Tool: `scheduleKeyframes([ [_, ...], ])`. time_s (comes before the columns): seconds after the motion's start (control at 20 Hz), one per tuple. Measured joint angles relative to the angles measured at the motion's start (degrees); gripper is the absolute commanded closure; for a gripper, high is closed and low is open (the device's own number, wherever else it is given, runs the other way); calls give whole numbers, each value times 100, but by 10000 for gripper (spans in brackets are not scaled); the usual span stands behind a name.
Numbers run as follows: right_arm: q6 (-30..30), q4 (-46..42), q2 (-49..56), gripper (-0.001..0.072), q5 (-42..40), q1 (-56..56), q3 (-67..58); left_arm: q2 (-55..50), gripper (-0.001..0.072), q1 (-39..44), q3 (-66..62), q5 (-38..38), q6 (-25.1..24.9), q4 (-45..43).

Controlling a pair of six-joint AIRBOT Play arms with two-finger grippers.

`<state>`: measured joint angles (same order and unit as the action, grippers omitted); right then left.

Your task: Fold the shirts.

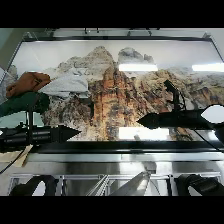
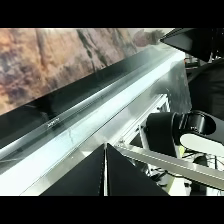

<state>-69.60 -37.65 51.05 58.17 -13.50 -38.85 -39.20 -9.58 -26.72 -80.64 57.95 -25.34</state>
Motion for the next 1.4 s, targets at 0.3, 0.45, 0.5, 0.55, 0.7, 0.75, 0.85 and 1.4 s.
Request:
scheduleKeyframes([
  [0.3,-26,26,2,695,-557,-2,0,-59,701,-68,-184,1040,-2,-164],
  [0.45,-138,61,2,654,-1088,48,0,-470,403,-472,-1025,1797,-11,-787],
  [0.5,-177,61,4,364,-1276,131,0,-697,60,-660,-1401,2035,-11,-1051],
  [0.55,-184,57,11,147,-1440,267,0,-1003,-2,-876,-1832,2264,-11,-1318],
  [0.7,-243,46,101,139,-1696,951,-11,-2181,-2,-1445,-3106,2568,7,-1766],
  [0.75,-273,46,164,139,-1716,1237,-11,-2653,-2,-1589,-3519,2529,9,-1856],
  [0.85,-282,44,350,139,-1694,1788,-11,-3644,-1,-1770,-4266,2227,33,-1980],
  [1.4,-232,42,1482,139,-1580,2671,-13,-7241,221,-925,-7038,1012,463,-2435],
])
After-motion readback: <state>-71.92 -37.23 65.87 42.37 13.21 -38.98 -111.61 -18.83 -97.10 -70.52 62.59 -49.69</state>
